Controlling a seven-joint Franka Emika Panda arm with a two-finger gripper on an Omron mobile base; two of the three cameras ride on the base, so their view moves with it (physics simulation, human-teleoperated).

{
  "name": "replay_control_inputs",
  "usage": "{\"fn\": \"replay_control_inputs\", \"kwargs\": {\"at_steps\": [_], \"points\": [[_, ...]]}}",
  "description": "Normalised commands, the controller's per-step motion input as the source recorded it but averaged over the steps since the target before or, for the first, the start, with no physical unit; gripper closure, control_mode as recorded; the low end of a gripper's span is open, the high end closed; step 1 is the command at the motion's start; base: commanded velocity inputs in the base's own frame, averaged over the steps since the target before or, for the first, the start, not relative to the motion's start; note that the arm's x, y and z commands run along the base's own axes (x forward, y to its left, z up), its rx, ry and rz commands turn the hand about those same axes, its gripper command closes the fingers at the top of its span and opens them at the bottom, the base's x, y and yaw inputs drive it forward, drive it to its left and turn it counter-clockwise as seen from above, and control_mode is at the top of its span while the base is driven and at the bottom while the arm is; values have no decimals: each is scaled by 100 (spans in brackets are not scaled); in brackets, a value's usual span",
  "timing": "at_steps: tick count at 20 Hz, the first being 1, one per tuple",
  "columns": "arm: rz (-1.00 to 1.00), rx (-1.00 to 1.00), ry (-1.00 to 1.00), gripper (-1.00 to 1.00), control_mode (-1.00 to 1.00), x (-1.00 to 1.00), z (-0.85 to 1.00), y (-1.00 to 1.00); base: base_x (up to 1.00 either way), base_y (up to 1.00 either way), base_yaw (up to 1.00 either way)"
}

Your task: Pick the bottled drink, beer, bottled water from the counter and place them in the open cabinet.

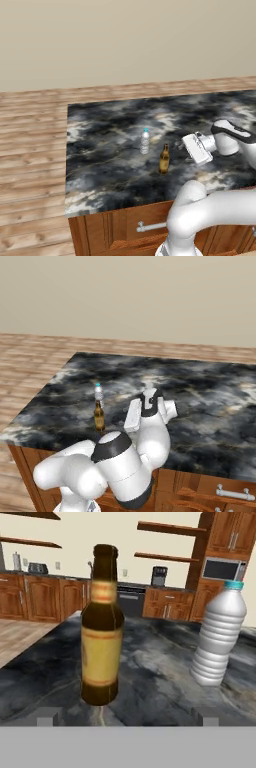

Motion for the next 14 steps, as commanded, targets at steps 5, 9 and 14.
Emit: {"fn": "replay_control_inputs", "kwargs": {"at_steps": [5,9,14], "points": [[0,0,0,-100,-100,-15,0,24,0,0,0],[0,0,0,-100,-100,-2,0,17,0,0,0],[-3,0,0,-100,-100,-10,0,8,0,0,0]]}}
